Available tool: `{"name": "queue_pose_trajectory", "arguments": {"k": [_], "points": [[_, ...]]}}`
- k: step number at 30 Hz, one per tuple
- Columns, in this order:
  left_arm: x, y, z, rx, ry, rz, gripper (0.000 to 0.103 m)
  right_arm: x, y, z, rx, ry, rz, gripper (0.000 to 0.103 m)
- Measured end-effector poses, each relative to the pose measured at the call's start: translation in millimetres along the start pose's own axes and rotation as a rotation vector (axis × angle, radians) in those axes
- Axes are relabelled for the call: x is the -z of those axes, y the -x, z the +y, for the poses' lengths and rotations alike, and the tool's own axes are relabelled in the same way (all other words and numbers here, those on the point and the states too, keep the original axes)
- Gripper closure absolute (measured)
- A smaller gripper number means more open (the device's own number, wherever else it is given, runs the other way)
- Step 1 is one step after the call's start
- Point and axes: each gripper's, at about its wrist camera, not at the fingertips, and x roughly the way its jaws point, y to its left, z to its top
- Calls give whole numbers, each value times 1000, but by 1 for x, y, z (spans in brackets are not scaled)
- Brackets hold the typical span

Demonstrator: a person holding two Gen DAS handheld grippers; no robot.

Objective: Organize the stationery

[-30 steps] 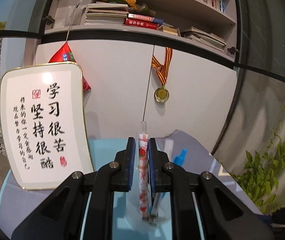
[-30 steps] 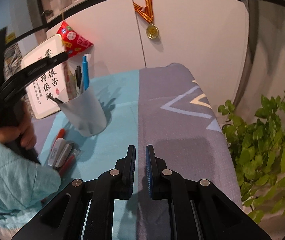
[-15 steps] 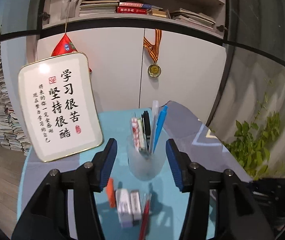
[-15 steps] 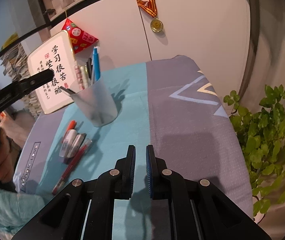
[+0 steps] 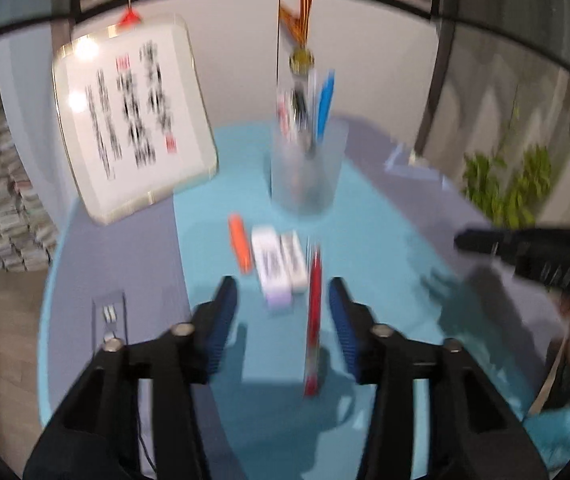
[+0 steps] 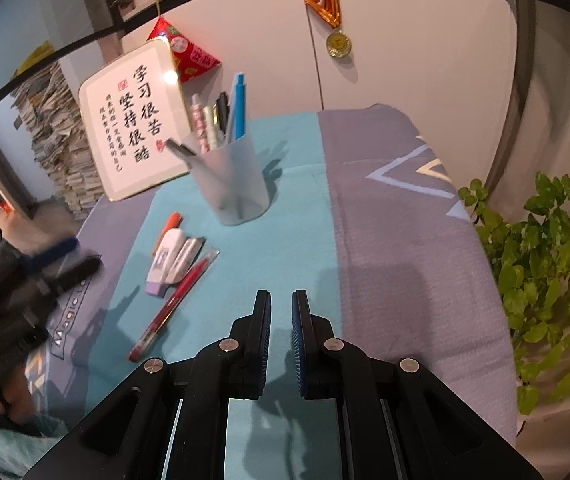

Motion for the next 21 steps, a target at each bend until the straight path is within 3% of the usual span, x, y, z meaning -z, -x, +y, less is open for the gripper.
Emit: {"name": "queue_pose_trajectory", "arguments": {"k": [3, 10, 12, 16, 19, 21], "points": [[18, -14, 3, 33, 13, 78, 73, 5, -6, 13, -12, 28, 31, 94], [32, -38, -10, 117, 21, 163, 76, 11, -12, 32, -12, 64, 68, 94], [32, -38, -20, 140, 18, 149, 79, 11, -14, 32, -10, 59, 74, 94], [29, -34, -42, 357, 68, 139, 79, 11, -20, 30, -3, 31, 93, 94], [32, -19, -51, 382, 17, 80, 79, 10, -23, 27, -1, 17, 100, 94], [34, -13, -42, 342, 33, 63, 79, 9, -24, 25, 9, 13, 104, 94]]}}
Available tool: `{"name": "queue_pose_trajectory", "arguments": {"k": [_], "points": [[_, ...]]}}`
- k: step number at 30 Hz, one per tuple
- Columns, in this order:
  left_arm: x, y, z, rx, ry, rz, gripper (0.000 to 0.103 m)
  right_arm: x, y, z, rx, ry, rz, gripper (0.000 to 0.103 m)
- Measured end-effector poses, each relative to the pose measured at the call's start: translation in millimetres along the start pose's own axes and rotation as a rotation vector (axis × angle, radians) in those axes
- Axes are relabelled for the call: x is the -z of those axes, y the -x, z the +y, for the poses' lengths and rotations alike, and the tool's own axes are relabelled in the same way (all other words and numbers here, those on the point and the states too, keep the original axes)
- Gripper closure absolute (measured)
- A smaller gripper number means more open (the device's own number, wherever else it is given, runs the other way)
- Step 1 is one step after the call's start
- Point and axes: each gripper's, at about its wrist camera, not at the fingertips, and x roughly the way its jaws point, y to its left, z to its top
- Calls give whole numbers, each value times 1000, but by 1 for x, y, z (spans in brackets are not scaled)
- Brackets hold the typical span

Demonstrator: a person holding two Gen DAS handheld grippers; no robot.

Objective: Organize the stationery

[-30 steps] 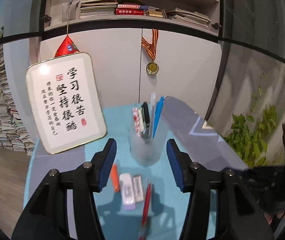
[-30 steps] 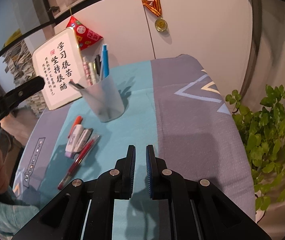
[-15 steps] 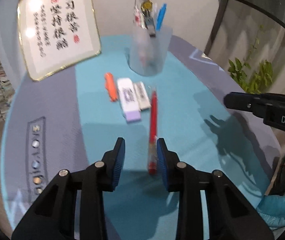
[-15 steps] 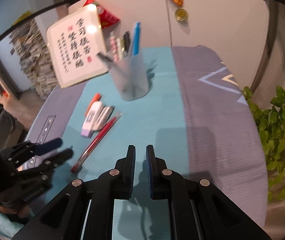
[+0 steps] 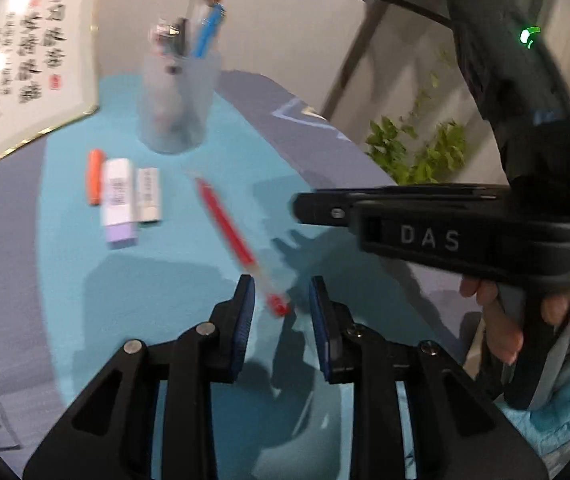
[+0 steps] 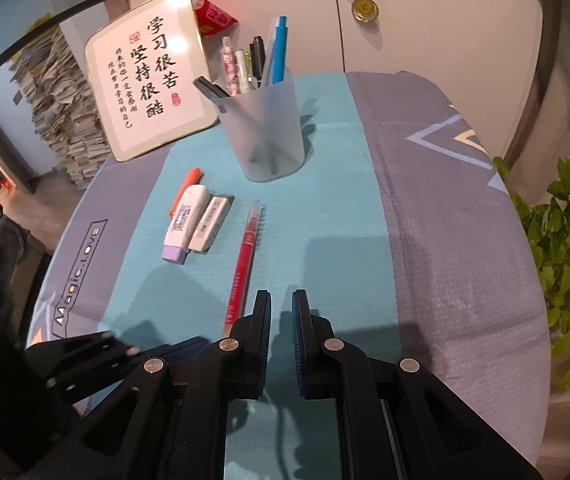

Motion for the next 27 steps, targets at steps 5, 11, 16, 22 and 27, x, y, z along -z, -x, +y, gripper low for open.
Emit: {"name": "queue_pose_trajectory", "arguments": {"k": [5, 11, 16, 22, 27], "points": [[-6, 19, 43, -162, 93, -44, 79, -6, -14, 10, 1, 33, 29, 94], [-28, 23, 86, -307, 155, -78, 79, -14, -35, 30, -3, 76, 65, 94], [-52, 6, 101, -292, 190, -78, 79, -15, -50, 39, 13, 103, 96, 94], [-75, -31, 103, -314, 165, -37, 77, -15, -57, 37, 13, 106, 97, 94], [-89, -44, 110, -350, 183, -37, 79, -13, -59, 41, 35, 158, 70, 94]]}}
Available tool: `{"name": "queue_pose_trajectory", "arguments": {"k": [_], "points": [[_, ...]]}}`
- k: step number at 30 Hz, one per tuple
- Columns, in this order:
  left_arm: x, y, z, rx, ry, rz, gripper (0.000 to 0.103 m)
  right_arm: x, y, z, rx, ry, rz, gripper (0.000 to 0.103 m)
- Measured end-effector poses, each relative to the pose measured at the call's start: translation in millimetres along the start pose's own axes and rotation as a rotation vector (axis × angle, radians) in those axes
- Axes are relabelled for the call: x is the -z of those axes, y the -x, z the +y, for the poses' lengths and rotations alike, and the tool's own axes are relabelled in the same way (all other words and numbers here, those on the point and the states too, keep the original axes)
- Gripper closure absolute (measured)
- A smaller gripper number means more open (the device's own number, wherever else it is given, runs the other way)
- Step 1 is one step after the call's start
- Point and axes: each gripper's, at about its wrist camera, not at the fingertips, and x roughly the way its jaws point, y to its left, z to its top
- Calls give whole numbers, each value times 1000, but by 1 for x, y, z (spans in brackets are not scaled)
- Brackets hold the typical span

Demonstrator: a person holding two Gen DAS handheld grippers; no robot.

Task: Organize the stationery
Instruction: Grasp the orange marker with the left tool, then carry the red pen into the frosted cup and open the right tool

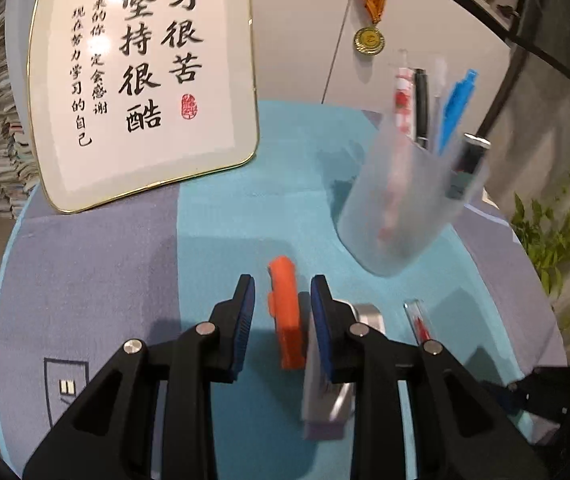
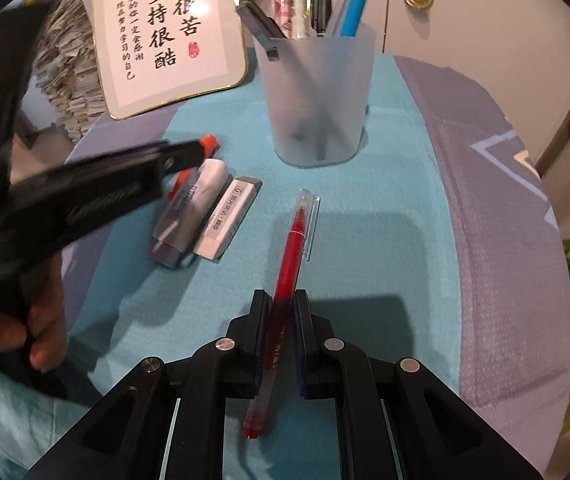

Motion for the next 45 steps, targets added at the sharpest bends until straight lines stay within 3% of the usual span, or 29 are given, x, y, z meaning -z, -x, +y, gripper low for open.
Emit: {"name": "queue_pose_trajectory", "arguments": {"k": [2, 4, 5, 10, 15, 18, 26, 34, 39, 45], "points": [[-2, -13, 8, 13, 45, 45, 80, 0, -1, 3, 15, 26, -12, 94], [-3, -13, 11, 2, 45, 37, 84, 0, 0, 1, 7, 27, -15, 94], [-3, -13, 11, -3, 41, 41, 87, 0, -1, -1, 0, 22, -16, 94], [10, -3, 0, -10, -43, 51, 88, 5, 2, -10, -42, -16, -12, 94], [36, 26, 13, 69, 50, 142, 88, 21, 16, -14, -85, 22, 24, 94], [56, 49, 10, 70, 13, 137, 88, 30, 18, -15, -81, 59, 76, 94], [80, 58, 12, 61, 6, 143, 87, 12, 11, -1, -17, 124, 69, 94], [73, 57, 13, 58, -1, 146, 87, -14, -4, 4, -6, 140, 92, 94], [71, 58, 11, 55, -15, 139, 74, -23, -8, 5, -22, 126, 103, 94], [70, 57, 14, 45, -22, 127, 74, -26, -9, 5, -58, 117, 106, 93]]}}
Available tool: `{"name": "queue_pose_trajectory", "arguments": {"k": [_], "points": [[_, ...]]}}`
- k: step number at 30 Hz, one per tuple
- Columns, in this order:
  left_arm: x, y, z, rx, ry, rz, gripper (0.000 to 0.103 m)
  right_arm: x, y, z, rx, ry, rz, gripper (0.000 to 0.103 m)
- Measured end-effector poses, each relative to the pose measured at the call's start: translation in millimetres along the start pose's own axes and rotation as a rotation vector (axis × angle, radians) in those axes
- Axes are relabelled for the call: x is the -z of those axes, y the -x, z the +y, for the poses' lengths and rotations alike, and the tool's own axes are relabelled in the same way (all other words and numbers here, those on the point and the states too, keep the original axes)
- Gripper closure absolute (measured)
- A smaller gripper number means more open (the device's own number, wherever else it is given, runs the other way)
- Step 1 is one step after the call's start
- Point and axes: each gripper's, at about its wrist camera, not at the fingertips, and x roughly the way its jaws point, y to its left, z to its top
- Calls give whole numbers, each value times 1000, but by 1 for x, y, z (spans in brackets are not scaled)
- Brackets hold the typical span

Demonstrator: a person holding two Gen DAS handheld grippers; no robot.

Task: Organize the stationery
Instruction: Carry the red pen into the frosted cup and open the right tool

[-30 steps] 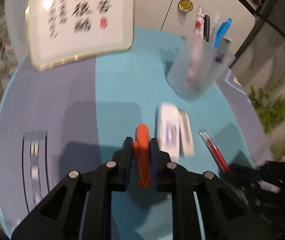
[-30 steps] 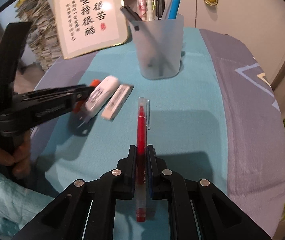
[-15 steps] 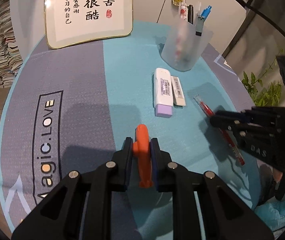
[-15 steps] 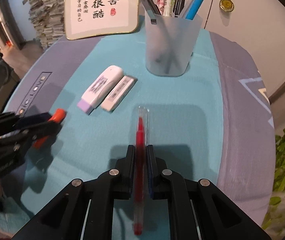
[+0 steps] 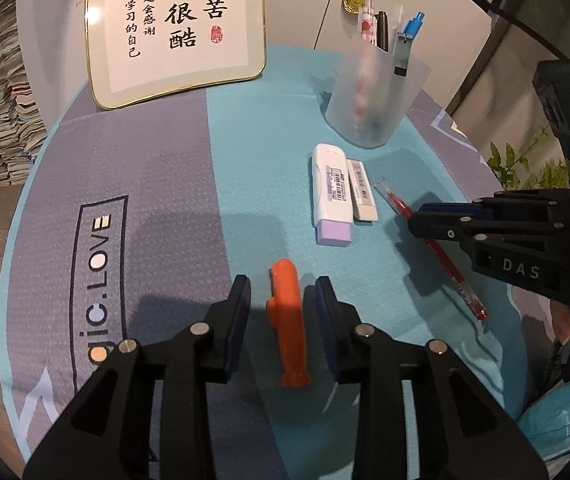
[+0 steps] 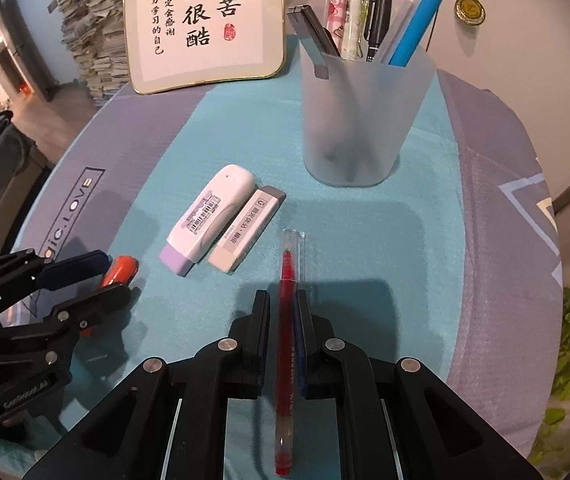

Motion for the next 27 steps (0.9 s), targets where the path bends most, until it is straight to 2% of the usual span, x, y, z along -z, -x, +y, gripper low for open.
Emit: {"name": "queue_pose_trajectory", "arguments": {"k": [2, 6, 7, 9, 14, 15, 17, 20, 27], "points": [[0, -1, -1, -3, -13, -3, 74, -3, -2, -1, 13, -4, 4, 91], [1, -2, -4, -5, -27, -7, 77, -7, -1, -2, 27, -11, -15, 61], [1, -3, -4, -8, -30, -8, 80, -9, -1, -2, 26, -12, -20, 61], [1, -4, -4, 0, -27, -5, 92, -13, -4, -1, 18, -11, -17, 61], [-2, -6, -4, 1, -28, -9, 91, -25, -21, 3, 54, 17, 19, 62], [-2, -7, -4, -1, -28, -11, 91, -26, -20, 5, 61, 29, 15, 74], [-2, -6, -3, 2, -22, -13, 92, -28, -16, 8, 44, 33, 22, 88], [-2, 2, 0, 8, -10, -37, 92, -26, 2, 6, 31, 9, -25, 88], [0, 28, -5, 29, -17, -115, 92, -15, 71, -9, -38, -77, -203, 88]]}}
